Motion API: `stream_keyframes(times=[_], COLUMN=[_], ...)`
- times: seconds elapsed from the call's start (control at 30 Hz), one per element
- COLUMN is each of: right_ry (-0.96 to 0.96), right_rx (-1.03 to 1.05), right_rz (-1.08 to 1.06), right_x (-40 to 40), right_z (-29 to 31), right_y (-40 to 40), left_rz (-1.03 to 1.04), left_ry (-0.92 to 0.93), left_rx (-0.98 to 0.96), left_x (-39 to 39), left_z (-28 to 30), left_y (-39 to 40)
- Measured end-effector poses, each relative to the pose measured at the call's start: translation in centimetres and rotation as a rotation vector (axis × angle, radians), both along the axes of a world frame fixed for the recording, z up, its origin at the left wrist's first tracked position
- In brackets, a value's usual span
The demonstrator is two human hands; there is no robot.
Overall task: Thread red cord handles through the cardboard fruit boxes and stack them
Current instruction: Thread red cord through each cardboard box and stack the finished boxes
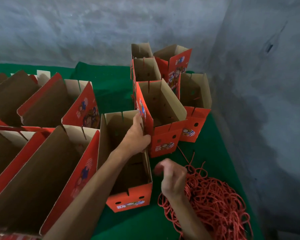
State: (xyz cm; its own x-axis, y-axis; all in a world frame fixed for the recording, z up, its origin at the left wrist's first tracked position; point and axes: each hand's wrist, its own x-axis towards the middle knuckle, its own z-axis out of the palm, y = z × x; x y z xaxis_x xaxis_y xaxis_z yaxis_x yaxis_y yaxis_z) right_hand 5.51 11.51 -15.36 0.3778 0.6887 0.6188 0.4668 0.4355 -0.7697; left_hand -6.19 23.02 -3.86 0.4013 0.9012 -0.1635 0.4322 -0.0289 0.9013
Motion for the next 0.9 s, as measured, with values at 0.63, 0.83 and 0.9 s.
stream_keyframes(times=[0.63,0.83,0.9], right_ry=[-0.664,-0.877,-0.863], right_rx=[-1.121,-1.107,-1.104], right_rz=[-0.036,0.101,0.098], right_x=[4.4,3.5,3.1], right_z=[-10.7,-12.1,-12.2], right_y=[-2.8,-3.8,-4.1], left_rz=[-0.161,-0.068,-0.050], left_ry=[0.182,0.147,0.150], left_rx=[-0.307,-0.435,-0.454], left_x=[-1.9,-2.6,-3.0], left_z=[0.2,-0.8,-0.8], left_y=[-6.7,-6.2,-6.3])
